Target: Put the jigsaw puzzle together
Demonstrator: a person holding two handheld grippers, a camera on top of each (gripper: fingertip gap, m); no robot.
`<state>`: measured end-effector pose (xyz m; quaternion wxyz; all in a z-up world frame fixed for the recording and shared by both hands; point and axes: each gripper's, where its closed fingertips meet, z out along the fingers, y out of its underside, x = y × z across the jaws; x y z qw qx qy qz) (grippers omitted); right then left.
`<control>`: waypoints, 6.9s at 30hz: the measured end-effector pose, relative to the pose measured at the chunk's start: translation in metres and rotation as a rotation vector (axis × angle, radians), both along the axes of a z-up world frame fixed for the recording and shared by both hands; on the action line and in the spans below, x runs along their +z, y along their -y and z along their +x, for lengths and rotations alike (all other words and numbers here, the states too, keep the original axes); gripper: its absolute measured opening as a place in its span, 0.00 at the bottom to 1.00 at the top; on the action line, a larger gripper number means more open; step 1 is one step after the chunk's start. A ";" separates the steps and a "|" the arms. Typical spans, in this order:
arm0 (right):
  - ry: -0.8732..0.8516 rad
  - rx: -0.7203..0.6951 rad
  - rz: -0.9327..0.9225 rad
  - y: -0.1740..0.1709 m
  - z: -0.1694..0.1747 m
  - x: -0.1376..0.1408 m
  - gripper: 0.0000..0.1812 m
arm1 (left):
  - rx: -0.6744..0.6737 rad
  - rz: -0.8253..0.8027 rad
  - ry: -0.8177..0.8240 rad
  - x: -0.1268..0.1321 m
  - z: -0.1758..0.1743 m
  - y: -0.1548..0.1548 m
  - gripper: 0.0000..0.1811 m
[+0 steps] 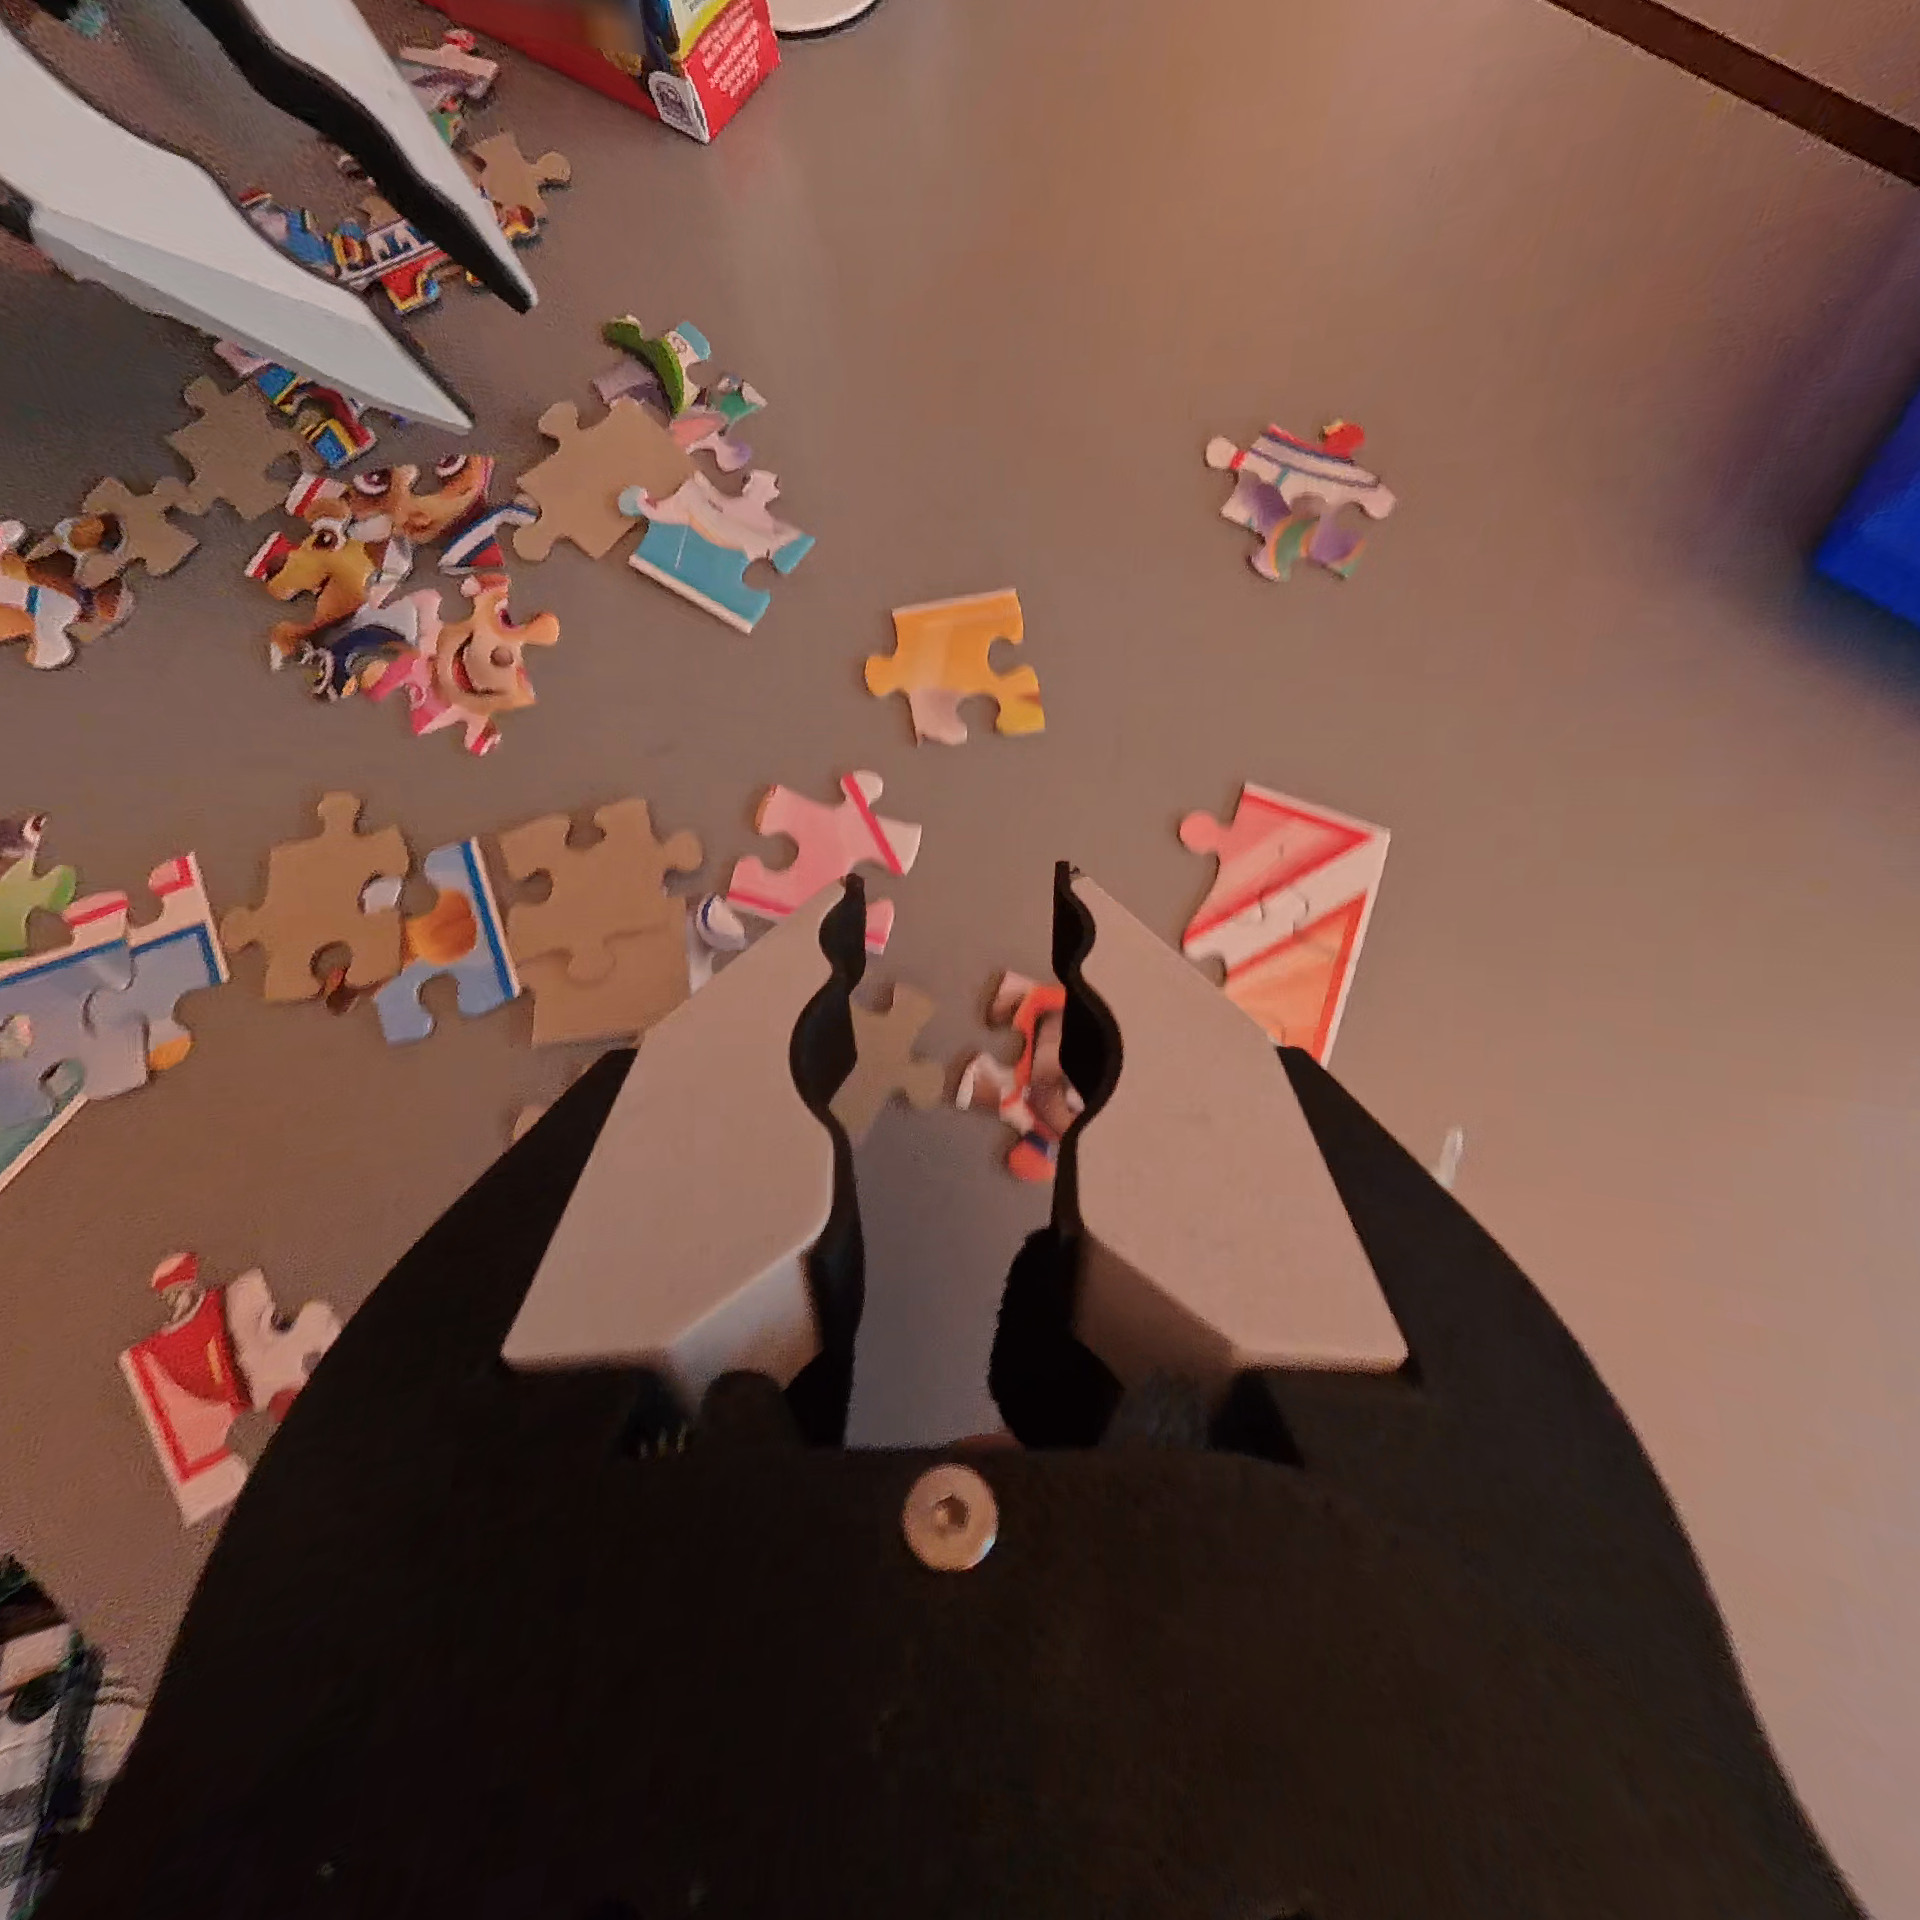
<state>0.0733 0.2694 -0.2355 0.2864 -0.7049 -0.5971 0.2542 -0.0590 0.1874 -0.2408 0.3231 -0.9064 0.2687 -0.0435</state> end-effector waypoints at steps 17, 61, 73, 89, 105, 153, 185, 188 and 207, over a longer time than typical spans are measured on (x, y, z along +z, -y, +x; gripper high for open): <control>0.191 0.397 0.019 0.058 -0.121 -0.040 0.25 | 0.025 -0.013 0.037 -0.001 -0.033 0.026 0.17; 0.130 0.447 0.008 0.081 -0.116 -0.041 0.15 | -0.012 -0.189 0.434 -0.034 0.028 0.017 0.00; 0.099 0.456 0.014 0.087 -0.112 -0.039 0.15 | 0.028 -0.168 0.369 -0.029 0.005 0.016 0.12; 0.083 0.294 0.007 0.048 -0.073 -0.014 0.17 | 0.034 -0.080 0.324 -0.010 -0.008 0.014 0.13; 0.157 0.249 0.021 -0.008 -0.075 -0.041 0.22 | 0.016 -0.108 0.246 -0.031 0.005 0.006 0.14; 0.050 0.524 -0.615 0.069 -0.059 -0.023 0.18 | -0.465 0.331 -0.192 -0.007 0.078 -0.004 0.03; -0.143 0.497 -0.698 0.079 -0.081 0.019 0.00 | -0.113 0.019 0.521 0.018 0.034 0.006 0.14; -0.159 0.492 -0.698 0.081 -0.084 0.021 0.01 | -0.128 0.029 0.522 0.017 0.038 0.004 0.07; -0.348 0.369 -0.700 0.056 -0.092 0.038 0.00 | -0.051 0.038 0.660 0.039 0.007 0.008 0.01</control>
